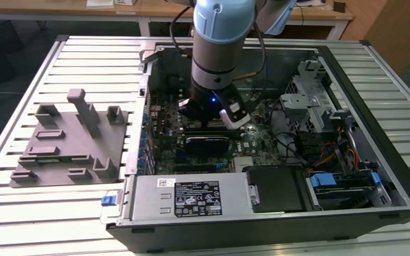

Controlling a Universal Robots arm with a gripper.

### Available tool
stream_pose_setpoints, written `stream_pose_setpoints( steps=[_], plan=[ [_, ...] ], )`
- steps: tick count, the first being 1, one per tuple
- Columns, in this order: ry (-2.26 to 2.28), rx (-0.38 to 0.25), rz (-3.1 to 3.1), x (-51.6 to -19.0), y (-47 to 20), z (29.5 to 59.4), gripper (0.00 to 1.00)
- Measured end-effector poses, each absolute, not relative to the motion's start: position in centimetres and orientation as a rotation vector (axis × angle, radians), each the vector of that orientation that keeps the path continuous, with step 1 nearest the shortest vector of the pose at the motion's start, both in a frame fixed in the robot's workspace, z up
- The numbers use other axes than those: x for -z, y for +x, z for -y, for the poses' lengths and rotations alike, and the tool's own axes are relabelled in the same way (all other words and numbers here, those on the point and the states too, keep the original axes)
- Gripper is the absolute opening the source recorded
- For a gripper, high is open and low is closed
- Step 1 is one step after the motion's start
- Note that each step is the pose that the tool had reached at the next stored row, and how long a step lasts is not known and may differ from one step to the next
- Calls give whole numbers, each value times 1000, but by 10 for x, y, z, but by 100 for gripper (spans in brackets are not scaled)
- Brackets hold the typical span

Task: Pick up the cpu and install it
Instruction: 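Install the second cpu locking lever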

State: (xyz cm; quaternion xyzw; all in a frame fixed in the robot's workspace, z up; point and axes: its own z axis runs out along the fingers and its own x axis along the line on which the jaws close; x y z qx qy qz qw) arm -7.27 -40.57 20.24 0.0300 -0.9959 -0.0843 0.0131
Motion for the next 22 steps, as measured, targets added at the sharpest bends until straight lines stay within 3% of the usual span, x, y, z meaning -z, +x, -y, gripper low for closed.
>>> stream_pose_setpoints(
  steps=[22],
  plan=[
    [95, 366, 3095, -196, -82, 410, 11]
  ],
)
